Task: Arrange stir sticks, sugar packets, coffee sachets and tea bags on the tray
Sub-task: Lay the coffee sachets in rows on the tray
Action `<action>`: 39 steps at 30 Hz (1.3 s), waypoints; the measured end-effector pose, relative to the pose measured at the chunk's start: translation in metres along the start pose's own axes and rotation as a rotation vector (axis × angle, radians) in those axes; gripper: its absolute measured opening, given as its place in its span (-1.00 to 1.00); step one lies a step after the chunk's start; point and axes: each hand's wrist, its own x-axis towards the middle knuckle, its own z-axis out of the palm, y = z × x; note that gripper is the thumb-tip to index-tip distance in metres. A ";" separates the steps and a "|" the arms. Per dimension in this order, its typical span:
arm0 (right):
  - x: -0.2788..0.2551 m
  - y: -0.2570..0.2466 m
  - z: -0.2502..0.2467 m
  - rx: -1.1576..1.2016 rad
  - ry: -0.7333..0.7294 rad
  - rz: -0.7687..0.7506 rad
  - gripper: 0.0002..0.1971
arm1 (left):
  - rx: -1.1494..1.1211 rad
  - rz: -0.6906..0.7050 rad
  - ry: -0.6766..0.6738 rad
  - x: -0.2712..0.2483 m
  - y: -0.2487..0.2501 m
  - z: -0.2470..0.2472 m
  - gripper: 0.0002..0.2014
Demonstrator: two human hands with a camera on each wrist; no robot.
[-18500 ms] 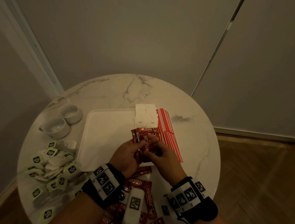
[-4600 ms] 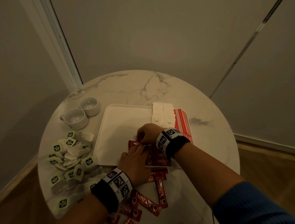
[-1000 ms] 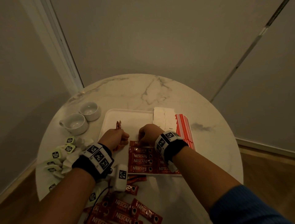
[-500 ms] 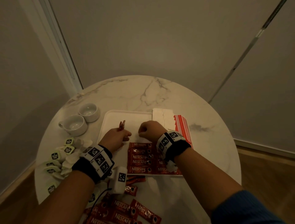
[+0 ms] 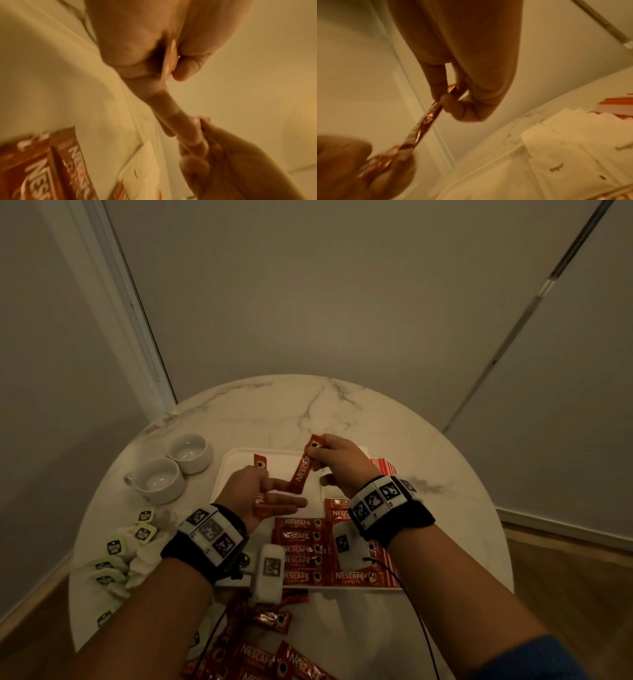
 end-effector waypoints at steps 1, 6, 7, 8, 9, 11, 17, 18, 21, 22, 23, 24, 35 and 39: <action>0.002 0.001 -0.003 0.023 0.043 0.006 -0.93 | 0.060 -0.002 0.046 0.003 0.002 -0.002 -0.61; 0.003 0.003 -0.022 0.221 0.142 0.032 -0.79 | 0.389 -0.001 0.182 0.021 0.011 -0.002 -0.74; 0.003 0.003 -0.025 0.247 0.145 0.033 -0.79 | 0.494 0.018 0.198 0.028 0.012 -0.003 -0.80; 0.003 0.004 -0.029 0.275 0.149 0.034 -0.82 | 0.618 0.047 0.202 0.035 0.011 -0.005 -0.86; 0.003 0.006 -0.033 0.305 0.153 0.037 -0.85 | 0.742 0.076 0.188 0.040 0.011 -0.006 -0.89; 0.002 0.010 -0.041 0.358 0.160 0.046 -0.88 | 0.928 0.110 0.146 0.047 0.009 -0.006 -0.83; 0.005 0.025 -0.056 0.420 0.192 0.115 -0.85 | 1.192 0.128 0.085 0.061 0.002 0.003 -0.76; 0.006 0.027 -0.058 0.362 0.208 0.142 -0.81 | 1.240 0.126 0.065 0.063 0.002 0.004 -0.78; 0.013 0.035 -0.060 0.024 0.283 0.186 -0.78 | 1.386 0.118 0.021 0.067 0.000 0.008 -0.85; 0.014 0.036 -0.059 -0.056 0.301 0.189 -0.79 | 1.418 0.112 0.006 0.068 -0.001 0.009 -0.86; 0.015 0.036 -0.058 -0.107 0.309 0.192 -0.80 | 1.449 0.107 -0.009 0.070 -0.003 0.009 -0.85; 0.015 0.034 -0.056 -0.145 0.310 0.192 -0.81 | 1.474 0.101 -0.022 0.070 -0.004 0.009 -0.83; 0.047 0.040 -0.006 -0.547 0.130 0.167 -0.86 | 1.614 0.226 -0.136 0.066 -0.001 0.002 -0.75; 0.050 0.047 0.005 -0.763 -0.014 0.119 -0.86 | 1.751 0.218 -0.152 0.067 -0.010 -0.005 -0.72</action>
